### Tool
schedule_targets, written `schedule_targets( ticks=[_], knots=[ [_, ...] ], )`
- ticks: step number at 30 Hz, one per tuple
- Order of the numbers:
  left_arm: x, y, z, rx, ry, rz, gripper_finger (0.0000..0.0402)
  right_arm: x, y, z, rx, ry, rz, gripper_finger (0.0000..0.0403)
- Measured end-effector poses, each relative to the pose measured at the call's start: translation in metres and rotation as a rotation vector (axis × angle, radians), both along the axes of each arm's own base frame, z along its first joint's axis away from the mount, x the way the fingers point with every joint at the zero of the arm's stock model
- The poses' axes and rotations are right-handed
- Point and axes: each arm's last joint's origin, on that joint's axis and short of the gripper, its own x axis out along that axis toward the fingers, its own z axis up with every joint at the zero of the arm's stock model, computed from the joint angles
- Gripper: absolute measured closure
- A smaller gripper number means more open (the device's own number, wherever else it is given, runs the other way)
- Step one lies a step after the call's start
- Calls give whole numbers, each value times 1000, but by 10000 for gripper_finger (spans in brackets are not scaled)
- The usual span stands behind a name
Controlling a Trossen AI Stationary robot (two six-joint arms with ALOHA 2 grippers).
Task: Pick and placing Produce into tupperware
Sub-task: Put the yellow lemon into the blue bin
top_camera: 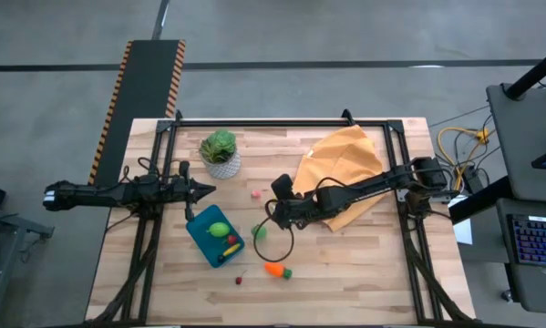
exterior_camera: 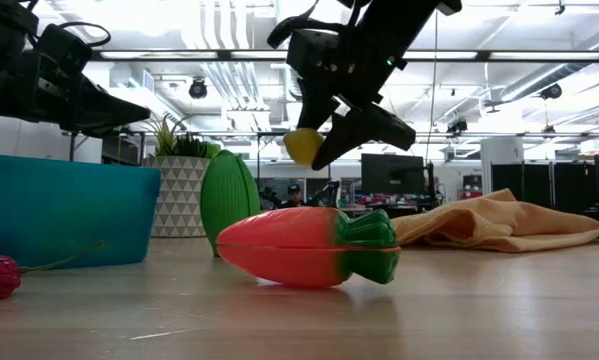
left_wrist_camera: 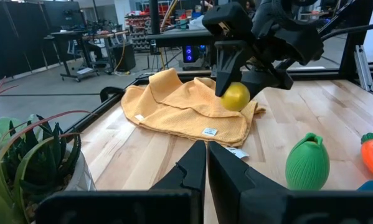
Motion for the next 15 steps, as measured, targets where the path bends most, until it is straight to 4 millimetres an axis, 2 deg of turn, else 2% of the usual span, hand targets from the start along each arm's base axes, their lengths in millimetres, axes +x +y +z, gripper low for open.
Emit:
schedule_targets(
  ticks=[10, 15],
  knots=[
    [0, 0, 0, 0, 0, 0, 402, 0, 0, 0, 7, -5, -8, 206],
    [0, 0, 0, 0, 0, 0, 402, 0, 1, 2, 70, -58, -76, 206]
  ],
)
